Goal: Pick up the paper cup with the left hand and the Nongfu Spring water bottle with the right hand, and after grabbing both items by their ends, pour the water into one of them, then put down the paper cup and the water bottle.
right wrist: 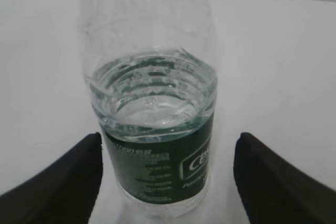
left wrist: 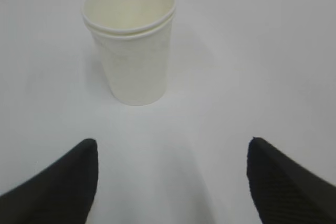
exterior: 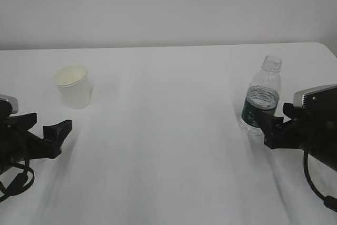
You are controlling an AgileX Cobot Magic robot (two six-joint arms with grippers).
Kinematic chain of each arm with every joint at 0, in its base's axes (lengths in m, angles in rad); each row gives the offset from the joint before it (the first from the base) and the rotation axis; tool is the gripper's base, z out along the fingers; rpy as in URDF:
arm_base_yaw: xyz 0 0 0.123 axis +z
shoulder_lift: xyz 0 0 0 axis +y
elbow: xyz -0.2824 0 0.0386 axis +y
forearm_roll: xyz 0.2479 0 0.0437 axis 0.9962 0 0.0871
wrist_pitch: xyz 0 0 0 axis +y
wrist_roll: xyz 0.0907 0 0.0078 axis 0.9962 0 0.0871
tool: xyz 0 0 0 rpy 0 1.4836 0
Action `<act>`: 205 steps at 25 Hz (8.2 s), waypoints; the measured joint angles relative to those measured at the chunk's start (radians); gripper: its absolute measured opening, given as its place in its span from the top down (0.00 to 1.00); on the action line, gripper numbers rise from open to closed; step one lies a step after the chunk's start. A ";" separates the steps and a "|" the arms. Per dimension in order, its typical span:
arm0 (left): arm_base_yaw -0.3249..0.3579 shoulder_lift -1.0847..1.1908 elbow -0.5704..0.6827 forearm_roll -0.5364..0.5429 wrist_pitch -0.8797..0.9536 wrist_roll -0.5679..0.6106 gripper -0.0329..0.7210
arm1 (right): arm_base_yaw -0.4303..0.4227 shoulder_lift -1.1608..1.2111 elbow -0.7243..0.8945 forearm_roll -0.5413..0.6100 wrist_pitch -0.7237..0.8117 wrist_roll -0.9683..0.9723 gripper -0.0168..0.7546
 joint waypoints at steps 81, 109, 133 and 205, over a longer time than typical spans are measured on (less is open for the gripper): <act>0.000 0.000 0.000 0.002 0.000 0.000 0.17 | 0.000 0.215 -0.237 -0.097 -0.002 0.013 0.34; 0.000 0.000 0.000 0.005 0.000 0.000 0.18 | 0.000 0.083 -0.178 -0.156 0.019 0.015 0.38; 0.060 0.090 -0.093 0.048 -0.001 0.000 0.18 | 0.000 0.083 -0.174 -0.230 0.021 0.015 0.38; 0.191 0.365 -0.500 0.310 -0.001 -0.071 0.12 | 0.000 0.083 -0.174 -0.245 0.023 0.015 0.38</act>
